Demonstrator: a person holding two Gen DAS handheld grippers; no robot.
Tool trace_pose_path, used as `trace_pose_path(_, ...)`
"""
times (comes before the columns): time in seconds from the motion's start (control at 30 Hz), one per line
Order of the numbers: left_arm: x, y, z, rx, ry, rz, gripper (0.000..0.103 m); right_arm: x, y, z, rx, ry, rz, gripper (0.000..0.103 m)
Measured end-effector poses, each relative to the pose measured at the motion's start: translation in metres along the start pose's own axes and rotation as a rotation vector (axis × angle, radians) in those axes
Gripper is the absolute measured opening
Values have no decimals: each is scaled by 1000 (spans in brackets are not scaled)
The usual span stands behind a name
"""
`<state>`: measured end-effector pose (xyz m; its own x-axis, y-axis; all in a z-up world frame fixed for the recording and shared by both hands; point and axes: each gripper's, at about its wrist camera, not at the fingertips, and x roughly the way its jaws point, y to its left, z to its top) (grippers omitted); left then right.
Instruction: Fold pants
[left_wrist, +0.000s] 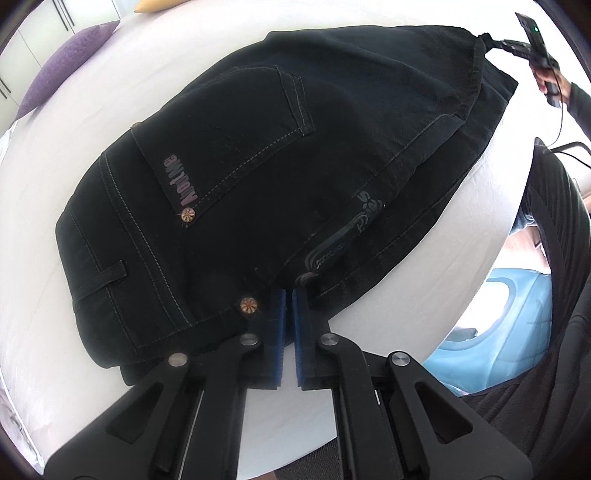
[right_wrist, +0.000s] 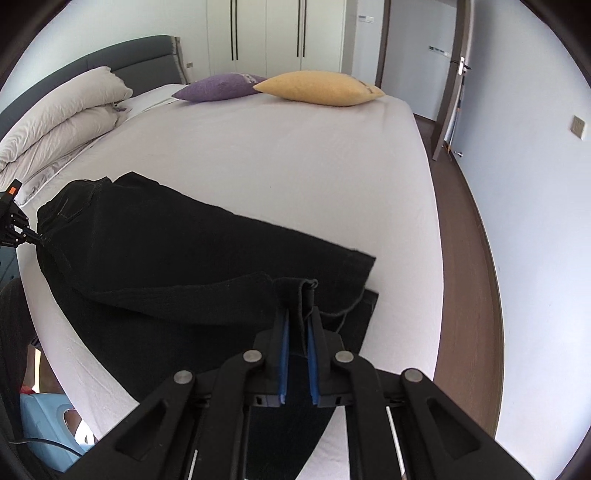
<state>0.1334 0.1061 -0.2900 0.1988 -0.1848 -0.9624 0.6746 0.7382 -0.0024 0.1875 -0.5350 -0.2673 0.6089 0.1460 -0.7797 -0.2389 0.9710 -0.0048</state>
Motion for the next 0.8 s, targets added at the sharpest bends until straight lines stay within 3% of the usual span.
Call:
trace_pose_path(0.3,-8,-3,-7,-12,5,0,0,-4,-1,-48,111,-16,13,9)
trace_pose_path(0.8,2,20,-13,-39,-10,-28,0,-17,-25,-82,212,-16,-20,3)
